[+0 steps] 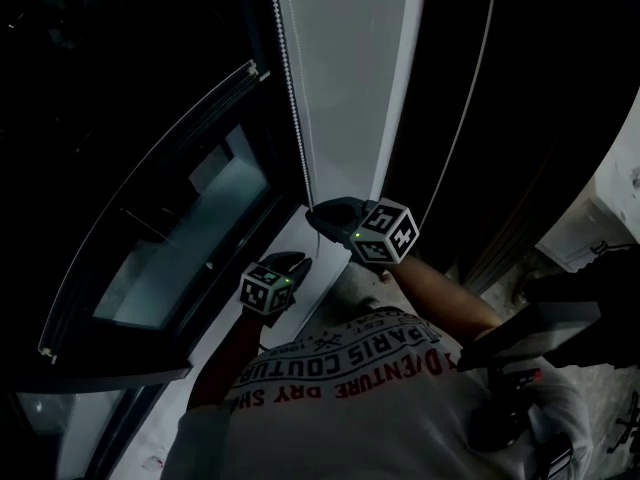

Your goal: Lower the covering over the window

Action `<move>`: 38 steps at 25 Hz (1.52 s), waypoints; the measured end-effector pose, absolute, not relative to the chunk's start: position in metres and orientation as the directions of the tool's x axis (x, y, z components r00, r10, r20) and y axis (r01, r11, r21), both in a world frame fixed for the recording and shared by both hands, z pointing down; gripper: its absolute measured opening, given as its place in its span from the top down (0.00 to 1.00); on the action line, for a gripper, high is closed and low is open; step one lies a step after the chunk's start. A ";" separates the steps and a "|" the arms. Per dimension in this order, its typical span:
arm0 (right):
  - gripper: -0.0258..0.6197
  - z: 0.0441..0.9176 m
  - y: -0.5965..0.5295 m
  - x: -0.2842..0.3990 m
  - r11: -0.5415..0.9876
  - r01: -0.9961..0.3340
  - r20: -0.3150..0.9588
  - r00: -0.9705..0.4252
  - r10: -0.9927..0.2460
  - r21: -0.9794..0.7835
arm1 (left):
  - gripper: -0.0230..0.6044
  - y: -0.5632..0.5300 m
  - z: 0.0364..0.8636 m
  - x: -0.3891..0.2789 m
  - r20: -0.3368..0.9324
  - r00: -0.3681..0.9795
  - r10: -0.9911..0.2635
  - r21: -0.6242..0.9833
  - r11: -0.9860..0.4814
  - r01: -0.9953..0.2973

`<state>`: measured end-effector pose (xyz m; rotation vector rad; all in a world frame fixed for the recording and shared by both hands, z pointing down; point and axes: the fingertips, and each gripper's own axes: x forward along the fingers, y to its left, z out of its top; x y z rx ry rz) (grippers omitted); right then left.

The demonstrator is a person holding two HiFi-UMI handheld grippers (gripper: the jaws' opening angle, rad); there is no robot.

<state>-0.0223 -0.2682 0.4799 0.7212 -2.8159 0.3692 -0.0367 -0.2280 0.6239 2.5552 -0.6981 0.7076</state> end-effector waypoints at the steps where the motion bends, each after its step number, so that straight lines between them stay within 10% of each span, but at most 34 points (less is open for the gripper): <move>1: 0.94 0.480 -0.269 -0.022 0.847 -0.497 0.264 -0.856 -0.444 -0.187 | 0.84 -0.229 0.620 -0.040 0.553 0.749 -0.365 0.238 -0.792 -0.562; 16: 0.94 0.485 -0.292 -0.003 0.836 -0.505 0.245 -0.856 -0.454 -0.215 | 0.76 -0.318 0.366 -0.013 0.138 0.857 -0.496 0.120 -0.851 -0.512; 38: 0.95 0.490 -0.292 -0.001 0.846 -0.483 0.248 -0.868 -0.430 -0.226 | 0.93 -0.333 0.303 0.027 0.087 0.880 -0.468 0.093 -0.875 -0.475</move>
